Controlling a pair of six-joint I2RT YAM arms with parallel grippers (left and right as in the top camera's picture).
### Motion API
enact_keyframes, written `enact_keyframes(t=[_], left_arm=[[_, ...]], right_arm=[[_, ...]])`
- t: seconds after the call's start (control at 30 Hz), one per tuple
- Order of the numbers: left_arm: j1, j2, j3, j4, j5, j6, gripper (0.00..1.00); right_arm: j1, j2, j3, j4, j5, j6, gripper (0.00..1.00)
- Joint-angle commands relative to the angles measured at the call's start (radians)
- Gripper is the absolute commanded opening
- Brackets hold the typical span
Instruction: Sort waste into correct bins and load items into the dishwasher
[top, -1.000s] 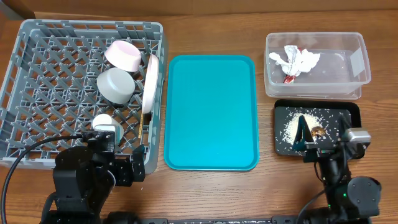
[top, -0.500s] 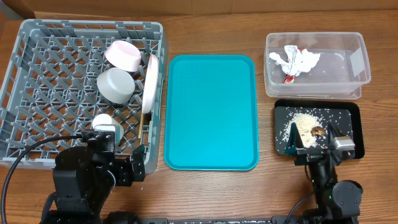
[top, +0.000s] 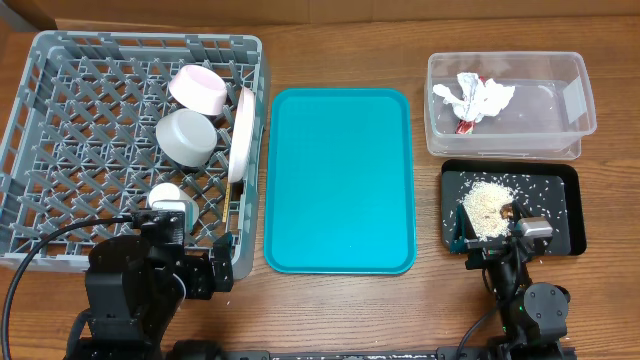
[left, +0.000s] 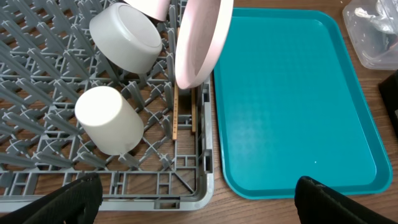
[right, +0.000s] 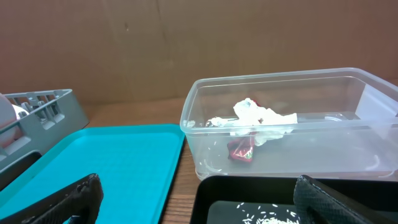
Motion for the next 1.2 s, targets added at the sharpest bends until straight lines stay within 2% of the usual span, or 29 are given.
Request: enact_keyframes(t=[0.0,0.83,0.97,1.17], left_arm=[[0.0,-0.003,-0.002,0.001,0.014,0.012,1.0],[0.0,-0.01,-0.002,-0.003,0.014,0.012,1.0],[-0.001,-0.04,-0.01,0.003,-0.043,0.013,1.0],[0.0,-0.19,-0.204,0.143,-0.041,-0.013,1.0]], right_arm=[[-0.004,-0.01,0.0,0.008,-0.007,-0.007,1.0],[-0.004,-0.01,0.0,0.008,-0.007,-0.007,1.0],[-0.004,-0.01,0.0,0.008,-0.007,-0.007,1.0],[-0.004,-0.01,0.0,0.008,-0.007,-0.007,1.0]])
